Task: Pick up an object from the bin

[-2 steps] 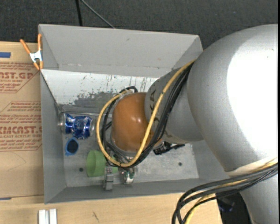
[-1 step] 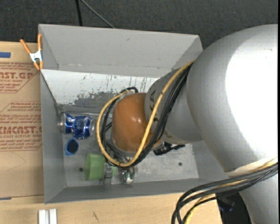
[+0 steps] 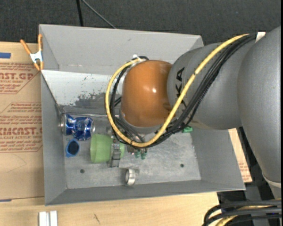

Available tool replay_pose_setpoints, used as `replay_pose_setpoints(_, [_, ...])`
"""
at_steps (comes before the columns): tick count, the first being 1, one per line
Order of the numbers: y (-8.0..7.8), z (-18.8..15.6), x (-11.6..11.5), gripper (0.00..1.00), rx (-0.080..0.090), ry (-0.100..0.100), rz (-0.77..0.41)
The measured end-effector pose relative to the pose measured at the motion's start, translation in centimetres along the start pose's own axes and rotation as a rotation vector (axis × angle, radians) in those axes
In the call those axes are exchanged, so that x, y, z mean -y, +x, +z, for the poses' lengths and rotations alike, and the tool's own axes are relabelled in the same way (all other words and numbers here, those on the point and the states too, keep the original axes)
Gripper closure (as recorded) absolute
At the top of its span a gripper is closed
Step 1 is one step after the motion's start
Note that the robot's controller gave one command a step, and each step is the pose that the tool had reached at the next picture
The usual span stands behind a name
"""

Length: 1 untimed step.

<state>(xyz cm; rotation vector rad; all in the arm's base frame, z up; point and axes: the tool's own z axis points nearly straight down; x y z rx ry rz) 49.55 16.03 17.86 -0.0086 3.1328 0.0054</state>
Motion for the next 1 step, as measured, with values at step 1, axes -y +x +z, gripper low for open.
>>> replay_pose_setpoints(1, [-6.68,-19.36,0.7,1.0,0.005,0.001,-0.038])
